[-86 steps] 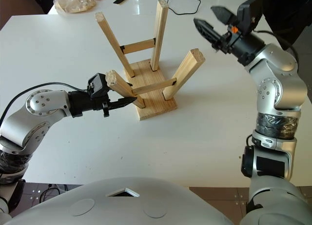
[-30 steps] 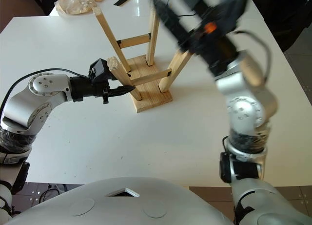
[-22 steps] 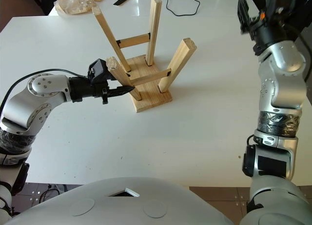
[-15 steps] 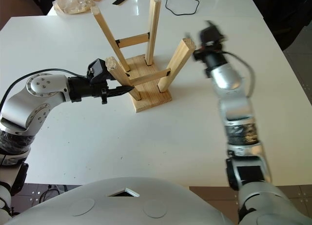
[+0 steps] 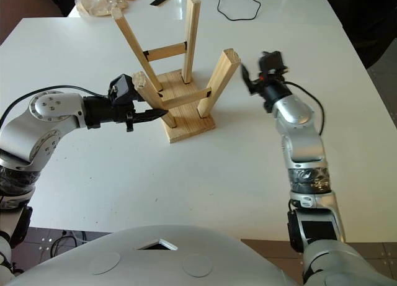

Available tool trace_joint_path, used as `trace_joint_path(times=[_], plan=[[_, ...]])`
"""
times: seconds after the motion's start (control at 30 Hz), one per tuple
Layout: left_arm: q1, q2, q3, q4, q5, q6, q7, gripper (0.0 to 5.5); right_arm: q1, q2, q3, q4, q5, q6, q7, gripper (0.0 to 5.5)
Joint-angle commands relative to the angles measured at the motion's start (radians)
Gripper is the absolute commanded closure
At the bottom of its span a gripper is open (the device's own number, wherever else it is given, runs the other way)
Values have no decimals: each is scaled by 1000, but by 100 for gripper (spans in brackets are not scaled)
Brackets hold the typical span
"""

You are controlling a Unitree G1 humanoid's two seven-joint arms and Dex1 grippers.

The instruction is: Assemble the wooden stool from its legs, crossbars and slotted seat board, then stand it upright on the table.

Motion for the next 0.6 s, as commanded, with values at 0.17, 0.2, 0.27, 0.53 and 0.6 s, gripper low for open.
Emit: trace_joint_path(times=[0.17,0.2,0.27,0.53,0.6], plan=[[75,11,-99,57,51,120,-9,345,-11,325,302,-480,379,276,-62,224],[70,9,-106,51,49,126,-12,345,-10,388,362,-638,584,368,-80,224],[68,4,-107,36,43,136,-8,345,-47,412,350,-748,800,463,-98,224],[89,-11,-87,11,24,141,-1,345,-2,245,203,-577,516,465,-45,224],[92,-8,-79,10,20,143,0,345,1,198,190,-519,420,420,-53,224]])
